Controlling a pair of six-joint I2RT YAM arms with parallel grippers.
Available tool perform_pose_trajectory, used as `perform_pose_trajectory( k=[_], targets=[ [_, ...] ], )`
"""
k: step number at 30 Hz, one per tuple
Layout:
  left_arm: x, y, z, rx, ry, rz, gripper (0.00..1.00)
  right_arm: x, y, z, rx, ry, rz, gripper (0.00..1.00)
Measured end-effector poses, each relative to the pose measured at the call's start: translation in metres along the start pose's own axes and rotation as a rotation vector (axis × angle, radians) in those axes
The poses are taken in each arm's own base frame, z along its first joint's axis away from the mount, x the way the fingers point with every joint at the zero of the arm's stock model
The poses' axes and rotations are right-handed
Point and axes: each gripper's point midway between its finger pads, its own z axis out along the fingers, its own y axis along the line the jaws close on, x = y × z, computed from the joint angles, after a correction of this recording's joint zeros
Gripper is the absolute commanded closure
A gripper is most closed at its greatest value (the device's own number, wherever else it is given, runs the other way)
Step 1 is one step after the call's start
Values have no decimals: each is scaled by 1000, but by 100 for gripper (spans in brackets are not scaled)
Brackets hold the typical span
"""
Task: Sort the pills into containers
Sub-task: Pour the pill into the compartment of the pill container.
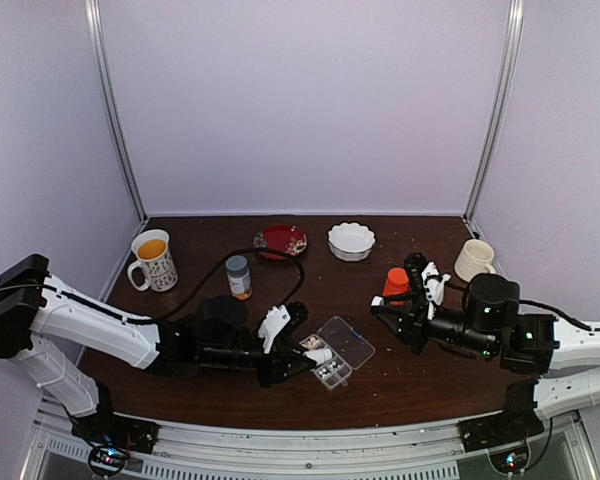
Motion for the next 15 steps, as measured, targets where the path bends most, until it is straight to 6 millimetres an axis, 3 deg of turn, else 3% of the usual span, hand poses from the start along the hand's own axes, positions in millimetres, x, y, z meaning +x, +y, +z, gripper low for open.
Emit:
perform_pose_trajectory(
  k=[7,15],
  targets=[
    [8,8,16,-25,29,-9,100,18,-1,6,5,50,115,100],
    [-4,6,24,-20,14,-14,100,45,5,11,-29,120,204,100]
  ],
)
